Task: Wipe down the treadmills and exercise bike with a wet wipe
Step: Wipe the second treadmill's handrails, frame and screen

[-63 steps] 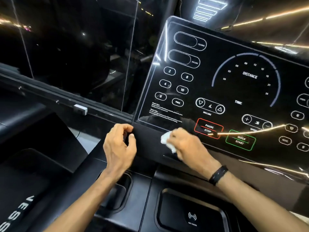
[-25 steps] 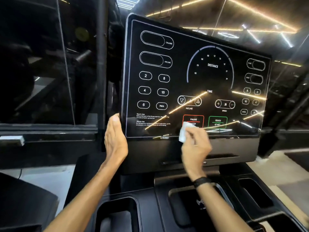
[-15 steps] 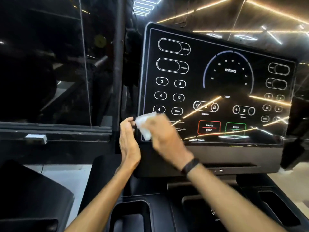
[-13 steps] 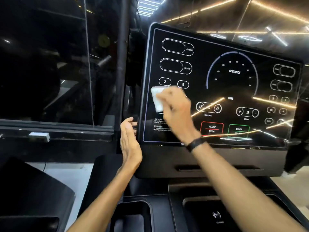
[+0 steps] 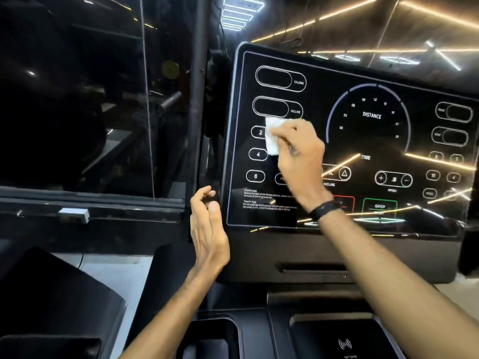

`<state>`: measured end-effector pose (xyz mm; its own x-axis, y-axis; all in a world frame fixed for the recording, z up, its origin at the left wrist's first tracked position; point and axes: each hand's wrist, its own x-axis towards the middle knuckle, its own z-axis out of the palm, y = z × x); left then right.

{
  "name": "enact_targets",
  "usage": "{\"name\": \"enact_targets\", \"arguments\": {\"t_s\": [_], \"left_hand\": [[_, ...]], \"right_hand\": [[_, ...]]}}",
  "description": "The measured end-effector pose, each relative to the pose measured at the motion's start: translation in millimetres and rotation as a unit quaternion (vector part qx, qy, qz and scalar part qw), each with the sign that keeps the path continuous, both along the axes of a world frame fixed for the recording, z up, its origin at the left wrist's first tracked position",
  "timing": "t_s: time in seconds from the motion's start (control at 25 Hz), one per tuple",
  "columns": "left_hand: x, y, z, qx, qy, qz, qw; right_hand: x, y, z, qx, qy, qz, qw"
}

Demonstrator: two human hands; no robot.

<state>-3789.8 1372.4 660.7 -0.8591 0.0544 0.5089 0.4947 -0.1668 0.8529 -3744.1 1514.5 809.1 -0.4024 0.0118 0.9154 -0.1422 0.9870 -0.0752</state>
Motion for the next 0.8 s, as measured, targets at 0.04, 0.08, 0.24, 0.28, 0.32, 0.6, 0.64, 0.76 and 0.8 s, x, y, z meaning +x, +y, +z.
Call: {"name": "enact_targets", "arguments": {"t_s": [0.04, 0.08, 0.24, 0.28, 0.32, 0.6, 0.64, 0.76, 0.8], "left_hand": [[0, 0, 1, 0.004, 0.008, 0.005, 1.0], [-1, 1, 3, 0.01, 0.02, 0.005, 1.0], [-10, 2, 16, 0.019, 0.091, 0.023, 0.995], [-9, 4, 22, 0.014, 0.107, 0.029, 0.994], [-8, 6, 26, 0.005, 0.125, 0.034, 0.992], [-5, 7, 21, -0.038, 0.209, 0.089, 0.973], [-6, 6, 21, -0.053, 0.228, 0.097, 0.967], [-3, 6, 21, -0.111, 0.322, 0.131, 0.931], [-2, 7, 20, -0.129, 0.365, 0.141, 0.911]], "right_hand": [[3, -5, -18, -0.007, 0.0, -0.014, 1.0], [12, -17, -47, 0.031, -0.041, 0.019, 0.999], [54, -15, -88, 0.209, -0.206, 0.178, 0.939], [52, 5, -70, 0.19, -0.186, 0.152, 0.952], [48, 24, -49, 0.145, -0.134, 0.104, 0.975], [65, -20, -124, 0.141, -0.12, 0.085, 0.979], [70, -14, -121, 0.172, -0.171, 0.125, 0.962], [60, 45, -56, 0.084, -0.092, 0.052, 0.991], [56, 63, -31, 0.008, -0.008, -0.01, 1.0]]}}
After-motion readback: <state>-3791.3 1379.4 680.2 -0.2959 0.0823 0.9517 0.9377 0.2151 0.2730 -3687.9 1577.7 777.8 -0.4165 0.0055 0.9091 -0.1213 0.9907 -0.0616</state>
